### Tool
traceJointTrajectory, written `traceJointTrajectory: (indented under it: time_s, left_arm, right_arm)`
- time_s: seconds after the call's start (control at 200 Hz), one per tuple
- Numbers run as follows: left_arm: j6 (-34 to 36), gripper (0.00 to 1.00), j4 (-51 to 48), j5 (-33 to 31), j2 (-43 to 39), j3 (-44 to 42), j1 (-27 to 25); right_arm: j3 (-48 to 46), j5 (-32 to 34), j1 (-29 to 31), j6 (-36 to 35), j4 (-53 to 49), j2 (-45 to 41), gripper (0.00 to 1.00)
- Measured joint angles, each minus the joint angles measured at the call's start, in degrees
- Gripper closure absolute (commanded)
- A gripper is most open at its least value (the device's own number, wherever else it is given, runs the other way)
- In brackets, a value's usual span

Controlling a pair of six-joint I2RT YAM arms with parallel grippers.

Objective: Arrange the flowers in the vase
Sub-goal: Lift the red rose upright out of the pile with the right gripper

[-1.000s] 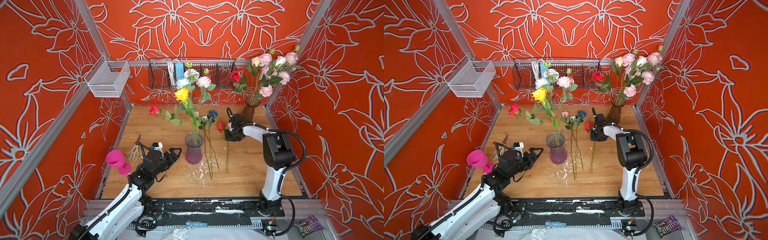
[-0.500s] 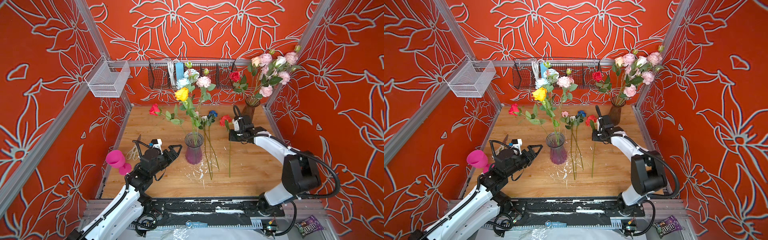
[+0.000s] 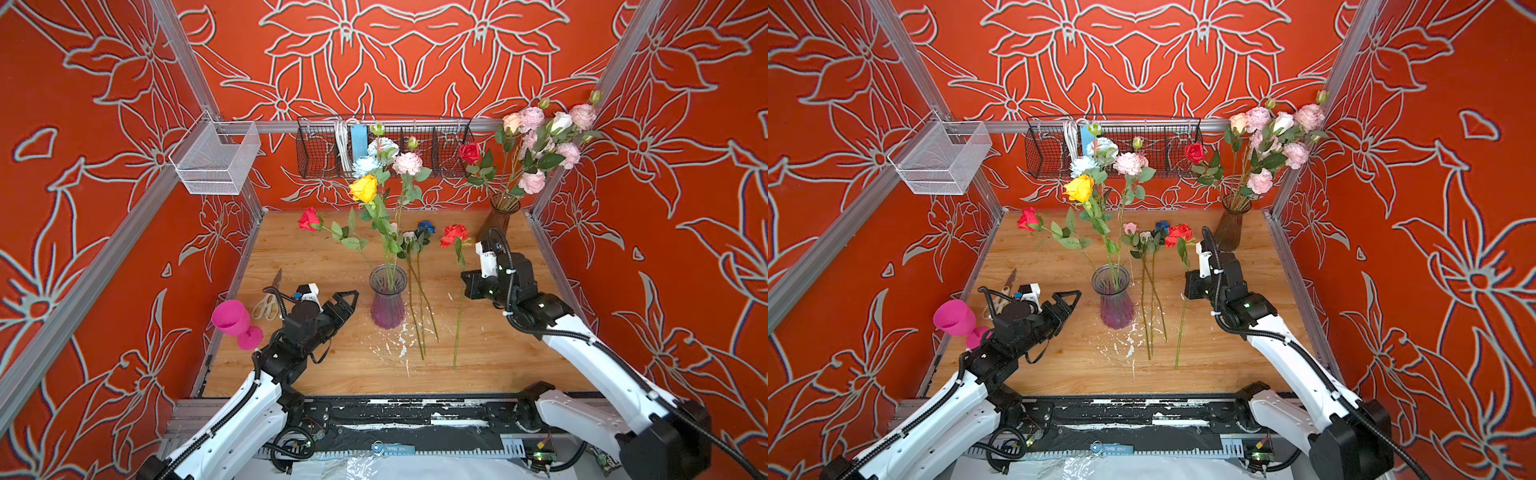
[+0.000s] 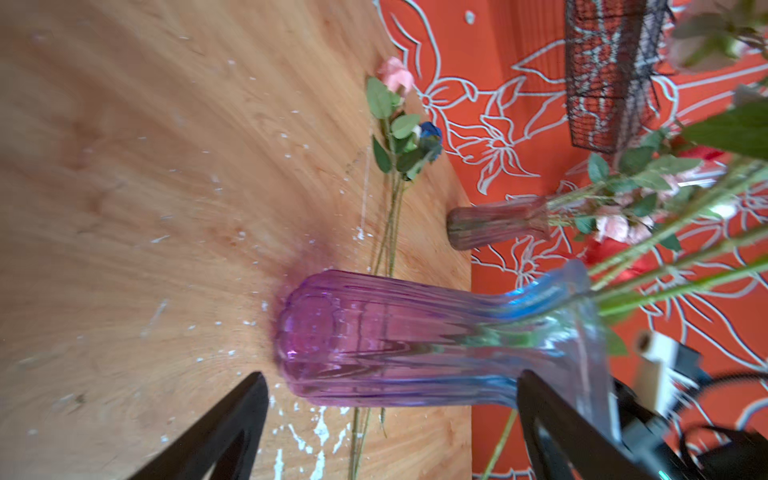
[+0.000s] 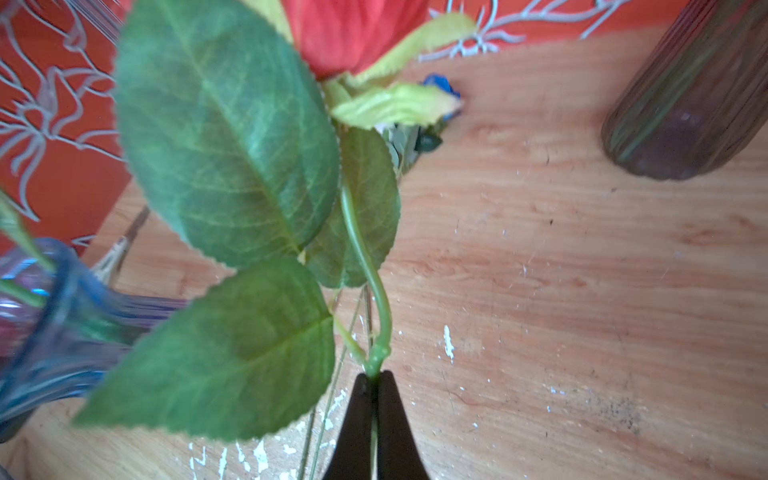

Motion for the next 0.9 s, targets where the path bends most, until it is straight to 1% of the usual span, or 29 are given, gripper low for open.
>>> traceJointTrajectory:
  time_s: [0.13,0.255,0.405,0.52,0.66,0.801,0.901]
  left_arm:
    - [0.6,0.05,-3.0,-3.7,-4.4,0.3,0.0]
    - [3.8,0.05,-8.2,-8.7,-11.9,2.5,0.0]
    - [7.1,0.05,-11.7,-13.7,-20.7,4.7,0.0]
    - [8.3,0.05,-13.4,-16.0,-24.2,4.1,0.0]
    - [8.0,0.05,-14.6,-17.0,-23.9,1.2,0.0]
    - [7.6,0.05,-15.0,-17.0,-19.1,-0.3,0.0]
    - [7.6,0.05,-14.3,-16.7,-15.4,-0.3,0.0]
  right_arm:
    - [0.0,1.4,1.5,-0.1,0.7,-3.0,1.00]
    - [0.4,2.3,3.2,-0.5,0.4,-5.1,1.00]
    - [1.3,2.8,4.2,-0.5,0.4,-7.9,1.00]
    - [2.6,2.8,4.9,-1.0,1.0,-9.0,1.00]
    - [7.2,3.8,5.3,-3.0,0.2,-8.2,1.00]
    - [11.7,4.8,5.3,-4.2,0.2,-8.2,1.00]
    - [12.7,5.0,5.6,-4.3,1.1,-8.1,1.00]
